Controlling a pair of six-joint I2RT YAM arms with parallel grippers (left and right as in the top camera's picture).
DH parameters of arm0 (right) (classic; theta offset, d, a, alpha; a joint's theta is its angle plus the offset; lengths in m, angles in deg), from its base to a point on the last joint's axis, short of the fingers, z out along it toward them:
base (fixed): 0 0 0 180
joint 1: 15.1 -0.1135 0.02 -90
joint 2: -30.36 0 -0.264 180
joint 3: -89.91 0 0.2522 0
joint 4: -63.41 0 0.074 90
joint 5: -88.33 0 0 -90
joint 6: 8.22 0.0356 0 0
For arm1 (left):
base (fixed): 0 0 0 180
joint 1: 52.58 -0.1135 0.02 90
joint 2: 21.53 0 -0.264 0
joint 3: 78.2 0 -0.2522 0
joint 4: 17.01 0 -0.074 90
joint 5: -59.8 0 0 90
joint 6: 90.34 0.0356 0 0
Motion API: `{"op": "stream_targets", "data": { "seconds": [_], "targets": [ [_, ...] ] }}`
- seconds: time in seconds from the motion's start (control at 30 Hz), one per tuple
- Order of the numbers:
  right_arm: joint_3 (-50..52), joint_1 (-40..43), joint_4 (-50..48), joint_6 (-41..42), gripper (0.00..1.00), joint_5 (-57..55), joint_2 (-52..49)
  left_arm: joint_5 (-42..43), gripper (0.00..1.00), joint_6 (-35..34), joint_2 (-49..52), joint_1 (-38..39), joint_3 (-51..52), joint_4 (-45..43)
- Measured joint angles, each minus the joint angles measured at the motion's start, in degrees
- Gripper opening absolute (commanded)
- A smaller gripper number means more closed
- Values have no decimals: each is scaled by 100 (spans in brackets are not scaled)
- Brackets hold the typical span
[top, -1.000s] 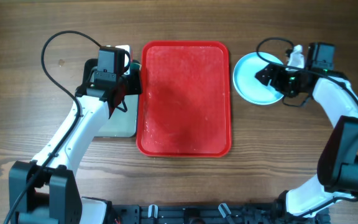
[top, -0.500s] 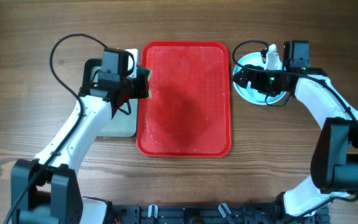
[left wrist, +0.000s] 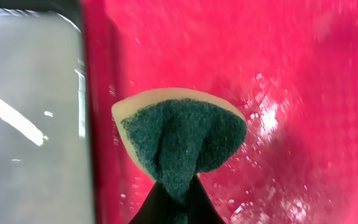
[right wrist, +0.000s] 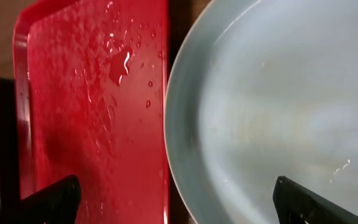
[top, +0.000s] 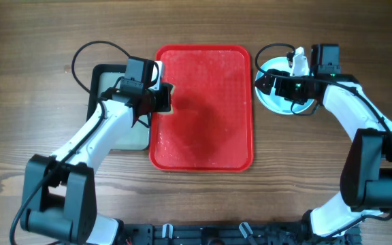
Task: Clean dirty plates on tray and stack at the side
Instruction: 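Release the blue plate and hold the right gripper over the stack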
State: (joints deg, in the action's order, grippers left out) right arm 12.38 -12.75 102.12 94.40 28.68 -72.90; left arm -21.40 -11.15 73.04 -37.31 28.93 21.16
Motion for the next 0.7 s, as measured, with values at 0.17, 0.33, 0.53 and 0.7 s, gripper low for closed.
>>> {"op": "stream_targets", "data": {
  "seconds": [0.17,0.33,0.53,0.7],
  "targets": [
    [0,0,-164,1023,100,-20,0,-739,6,0,-435,-256,0,-72],
    [0,0,-173,2297,100,-20,0,-1207,4,0,-540,-717,0,48],
    [0,0,-177,3565,100,-20,0,-1128,4,192,-313,-1176,0,120],
    [0,0,-181,4588,99,-20,0,-737,4,485,42,-1211,0,120]
  ]
}}
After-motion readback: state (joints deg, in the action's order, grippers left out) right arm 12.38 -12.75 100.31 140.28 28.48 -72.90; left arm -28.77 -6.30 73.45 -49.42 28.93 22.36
